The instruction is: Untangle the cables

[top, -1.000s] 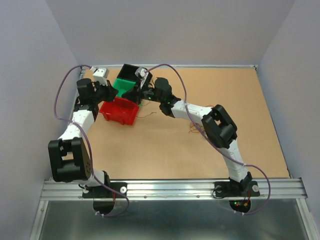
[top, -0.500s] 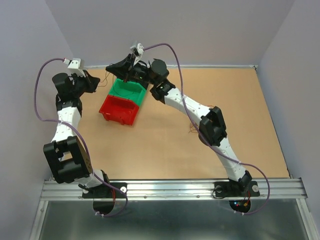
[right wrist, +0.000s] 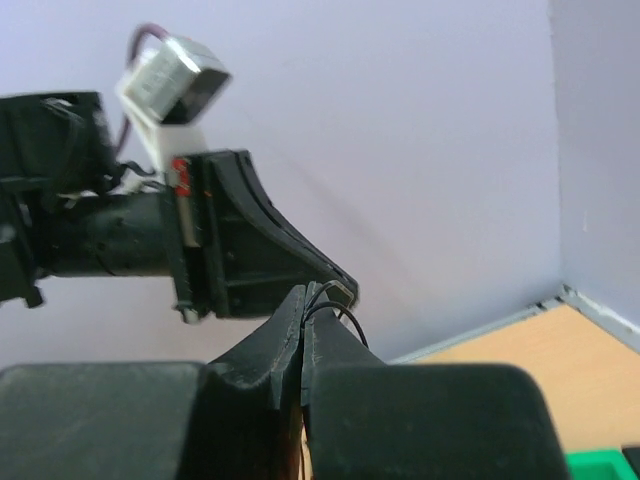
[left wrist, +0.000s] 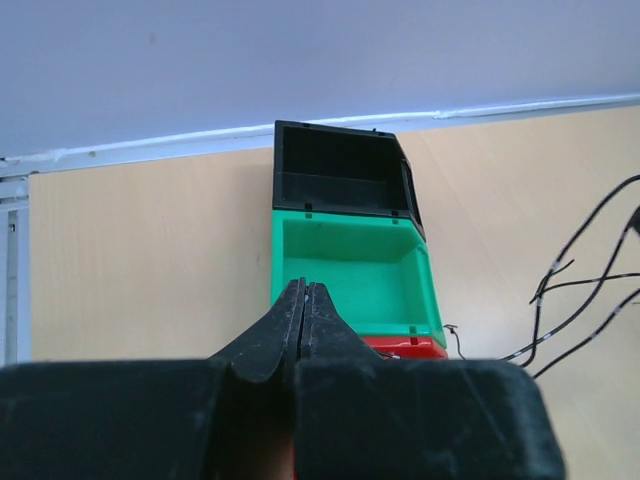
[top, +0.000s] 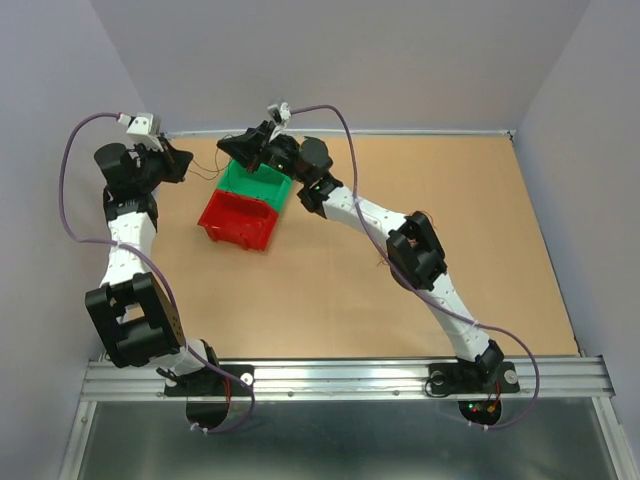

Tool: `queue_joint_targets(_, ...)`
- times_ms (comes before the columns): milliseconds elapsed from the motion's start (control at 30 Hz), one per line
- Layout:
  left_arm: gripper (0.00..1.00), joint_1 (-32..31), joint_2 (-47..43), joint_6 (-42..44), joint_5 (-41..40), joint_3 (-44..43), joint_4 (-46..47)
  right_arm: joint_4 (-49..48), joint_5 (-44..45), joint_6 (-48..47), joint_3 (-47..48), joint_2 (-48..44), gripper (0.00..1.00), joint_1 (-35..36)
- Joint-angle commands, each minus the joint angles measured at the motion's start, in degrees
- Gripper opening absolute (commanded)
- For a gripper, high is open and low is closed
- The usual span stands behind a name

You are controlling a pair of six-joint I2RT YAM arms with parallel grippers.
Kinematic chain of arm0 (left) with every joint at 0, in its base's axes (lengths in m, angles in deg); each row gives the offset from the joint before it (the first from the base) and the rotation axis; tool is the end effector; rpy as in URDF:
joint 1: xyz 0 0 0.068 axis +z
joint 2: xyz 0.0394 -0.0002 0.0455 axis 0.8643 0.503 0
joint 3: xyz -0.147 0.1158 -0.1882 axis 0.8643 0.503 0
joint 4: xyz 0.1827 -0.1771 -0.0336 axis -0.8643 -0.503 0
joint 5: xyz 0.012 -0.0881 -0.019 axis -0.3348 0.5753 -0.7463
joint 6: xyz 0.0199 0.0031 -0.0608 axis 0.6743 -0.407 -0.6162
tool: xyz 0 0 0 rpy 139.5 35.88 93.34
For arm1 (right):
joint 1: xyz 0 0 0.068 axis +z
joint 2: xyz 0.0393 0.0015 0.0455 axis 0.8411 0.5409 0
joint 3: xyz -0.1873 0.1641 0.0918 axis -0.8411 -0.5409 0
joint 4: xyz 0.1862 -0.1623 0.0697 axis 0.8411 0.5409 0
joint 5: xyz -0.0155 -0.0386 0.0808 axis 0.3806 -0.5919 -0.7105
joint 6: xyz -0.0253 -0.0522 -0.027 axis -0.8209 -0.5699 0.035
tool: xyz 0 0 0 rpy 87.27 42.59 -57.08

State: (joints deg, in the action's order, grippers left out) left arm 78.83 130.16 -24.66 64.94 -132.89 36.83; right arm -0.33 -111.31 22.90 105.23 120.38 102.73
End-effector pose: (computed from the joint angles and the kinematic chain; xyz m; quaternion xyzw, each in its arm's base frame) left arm 0.3371 0.0807 0.3418 0.1298 0.7050 -0.1602 0.6786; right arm 0.3858 0.4211 0.3383 -0.2630 0.4510 0.5772 0.6279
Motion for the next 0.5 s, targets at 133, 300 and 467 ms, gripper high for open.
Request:
queue_joint_targets(133,0.0,-1.0,-1.2,5.2,1.3,3.3,2.2,-9.1,9.8,2.4,-18.4,-2.4,0.01,1.4)
queue_joint_targets(300,0.0,-6.3,1.5,9.2,-6.1,5.0,1.9,-3.5,14.3,0.8,-24.2,-1.2,0.01,1.4)
queue_joint_targets(467,0.0,-14.4,7.3,15.1,-19.5,2.8,-3.2,14.9,21.2,-8.0,-17.9,3.6,0.01,4.7)
